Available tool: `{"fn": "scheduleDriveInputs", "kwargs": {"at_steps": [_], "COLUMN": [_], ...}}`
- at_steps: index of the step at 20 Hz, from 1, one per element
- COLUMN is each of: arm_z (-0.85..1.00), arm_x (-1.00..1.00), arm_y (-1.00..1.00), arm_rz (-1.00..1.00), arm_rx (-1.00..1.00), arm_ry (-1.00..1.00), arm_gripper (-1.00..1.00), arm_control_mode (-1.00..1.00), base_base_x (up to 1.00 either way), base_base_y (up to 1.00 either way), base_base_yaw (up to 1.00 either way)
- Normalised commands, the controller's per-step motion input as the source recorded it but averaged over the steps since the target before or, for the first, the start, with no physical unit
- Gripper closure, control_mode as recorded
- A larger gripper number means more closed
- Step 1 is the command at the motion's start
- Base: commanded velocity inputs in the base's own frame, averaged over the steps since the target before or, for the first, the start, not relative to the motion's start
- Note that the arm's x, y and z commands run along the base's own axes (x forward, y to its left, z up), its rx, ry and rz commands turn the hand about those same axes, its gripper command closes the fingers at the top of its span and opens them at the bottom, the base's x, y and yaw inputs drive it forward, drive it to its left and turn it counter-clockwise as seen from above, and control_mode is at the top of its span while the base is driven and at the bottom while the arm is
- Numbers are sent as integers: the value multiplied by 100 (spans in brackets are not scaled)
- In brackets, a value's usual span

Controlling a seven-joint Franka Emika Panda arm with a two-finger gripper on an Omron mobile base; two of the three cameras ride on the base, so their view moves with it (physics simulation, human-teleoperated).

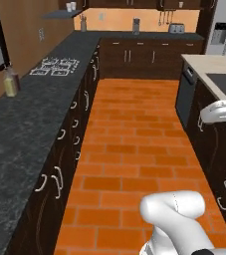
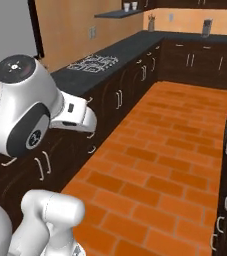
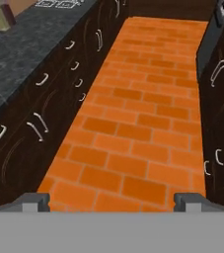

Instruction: Gather all objects into one cabinet and sort the glasses and bowls to opposite sides.

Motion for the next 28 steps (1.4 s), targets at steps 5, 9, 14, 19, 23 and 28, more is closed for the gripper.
{"fn": "scheduleDriveInputs", "kwargs": {"at_steps": [5,9,14,19,23,28], "arm_z": [0,0,0,0,0,0], "arm_x": [0,0,0,0,0,0], "arm_y": [0,0,0,0,0,0], "arm_rz": [0,0,0,0,0,0], "arm_rx": [0,0,0,0,0,0], "arm_ry": [0,0,0,0,0,0], "arm_gripper": [-100,-100,-100,-100,-100,-100], "arm_control_mode": [100,100,100,100,100,100], "base_base_x": [89,100,100,100,100,100], "base_base_y": [12,16,32,34,0,0], "base_base_yaw": [-6,-12,-15,-17,-14,-8]}}
